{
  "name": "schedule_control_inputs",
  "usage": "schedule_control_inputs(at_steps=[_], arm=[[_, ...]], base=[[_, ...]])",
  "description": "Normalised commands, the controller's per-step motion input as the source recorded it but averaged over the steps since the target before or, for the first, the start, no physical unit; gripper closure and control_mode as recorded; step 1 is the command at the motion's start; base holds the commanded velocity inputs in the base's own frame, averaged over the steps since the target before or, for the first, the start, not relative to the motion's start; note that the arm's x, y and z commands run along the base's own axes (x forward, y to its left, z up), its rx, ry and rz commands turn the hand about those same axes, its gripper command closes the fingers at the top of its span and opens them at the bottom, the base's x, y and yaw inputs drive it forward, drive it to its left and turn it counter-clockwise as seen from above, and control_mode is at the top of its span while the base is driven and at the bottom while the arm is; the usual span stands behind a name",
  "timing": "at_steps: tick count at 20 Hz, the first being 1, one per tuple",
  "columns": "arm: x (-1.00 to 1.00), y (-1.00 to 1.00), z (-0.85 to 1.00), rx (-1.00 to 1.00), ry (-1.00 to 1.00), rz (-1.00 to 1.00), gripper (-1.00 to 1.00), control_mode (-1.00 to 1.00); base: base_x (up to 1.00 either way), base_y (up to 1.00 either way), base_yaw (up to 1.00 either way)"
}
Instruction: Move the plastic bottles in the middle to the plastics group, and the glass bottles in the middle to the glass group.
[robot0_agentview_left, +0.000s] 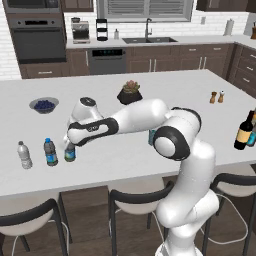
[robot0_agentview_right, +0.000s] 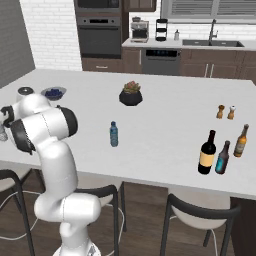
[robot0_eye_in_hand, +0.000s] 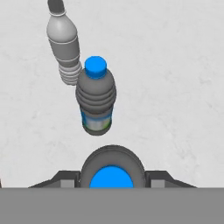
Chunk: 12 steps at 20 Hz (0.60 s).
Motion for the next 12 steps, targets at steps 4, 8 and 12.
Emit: schedule_control_inputs(at_steps=[4,8,12], arm=[[0.00,0.27,0.00,0.00,0.00,0.01,1.00,-1.00],[0.00,0.04,0.00,0.00,0.00,0.00,1.00,-1.00],[0.00,0.00,0.00,0.00,0.00,0.00,1.00,-1.00]], base=[[0.00,0.00,0.00],[0.00,0.00,0.00],[0.00,0.00,0.00]])
